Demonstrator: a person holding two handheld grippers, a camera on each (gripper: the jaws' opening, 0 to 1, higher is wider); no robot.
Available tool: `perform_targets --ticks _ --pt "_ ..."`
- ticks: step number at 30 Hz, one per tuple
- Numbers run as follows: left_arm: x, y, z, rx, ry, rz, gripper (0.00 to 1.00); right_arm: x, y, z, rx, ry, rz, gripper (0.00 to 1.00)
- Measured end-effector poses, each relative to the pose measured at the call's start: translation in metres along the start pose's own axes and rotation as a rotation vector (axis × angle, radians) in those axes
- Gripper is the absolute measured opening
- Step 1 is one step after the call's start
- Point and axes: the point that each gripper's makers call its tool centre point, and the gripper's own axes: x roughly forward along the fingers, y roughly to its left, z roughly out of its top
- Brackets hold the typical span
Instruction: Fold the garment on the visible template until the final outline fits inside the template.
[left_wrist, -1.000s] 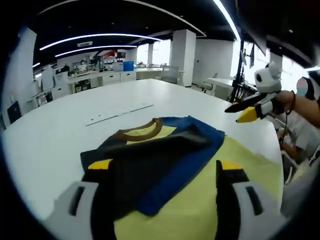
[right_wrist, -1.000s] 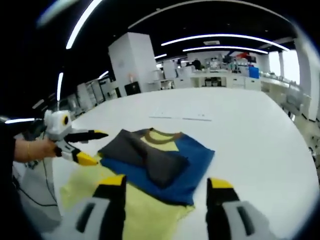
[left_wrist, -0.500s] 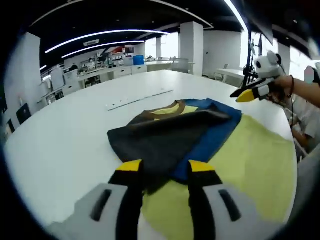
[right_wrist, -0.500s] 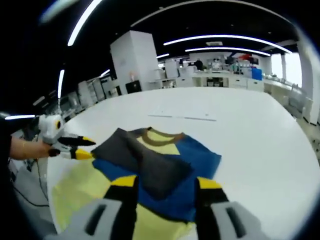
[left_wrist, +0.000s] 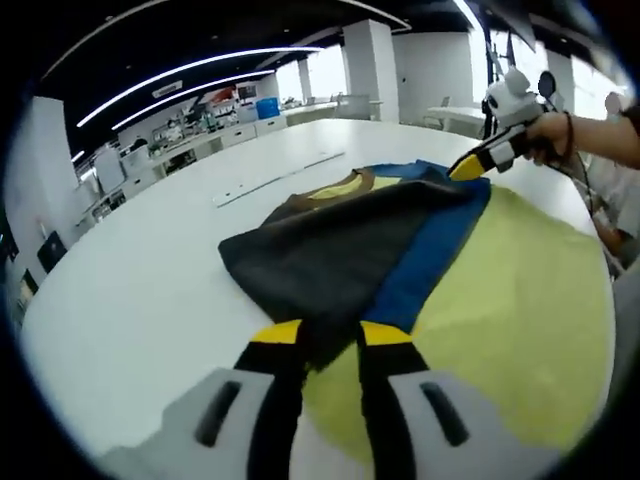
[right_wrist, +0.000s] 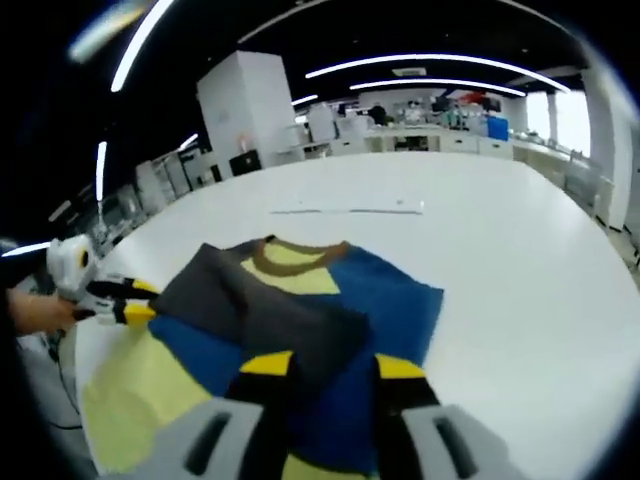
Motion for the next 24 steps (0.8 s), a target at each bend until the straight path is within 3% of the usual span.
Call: perform_targets --ticks 3,9,12,18,24 --pt "0.002 0.004 -0.004 0.026 0.015 0.012 0.12 0.002 0.005 0.0 0.013 -0.009 -0.003 0.21" --pt "0.001 0.009 -0.007 -0.01 0.03 0.022 0.01 0.008 0.0 0.002 0.047 -0.02 -0.027 0.06" --pt "0.001 0.009 -0.007 -0.029 0.025 0.017 0.0 0.007 -0.003 0.002 0.044 -0.016 -0.038 0.0" --pt "-0.005 0.015 -0.004 -0.109 -0.011 -0.003 0.0 0.007 -0.006 0.005 0.054 -0.025 -0.042 0.0" --pt "-0.015 0.023 0.005 -0.168 -0.052 -0.013 0.0 -0.005 -0.01 0.02 0.023 -0.053 -0.061 0.0"
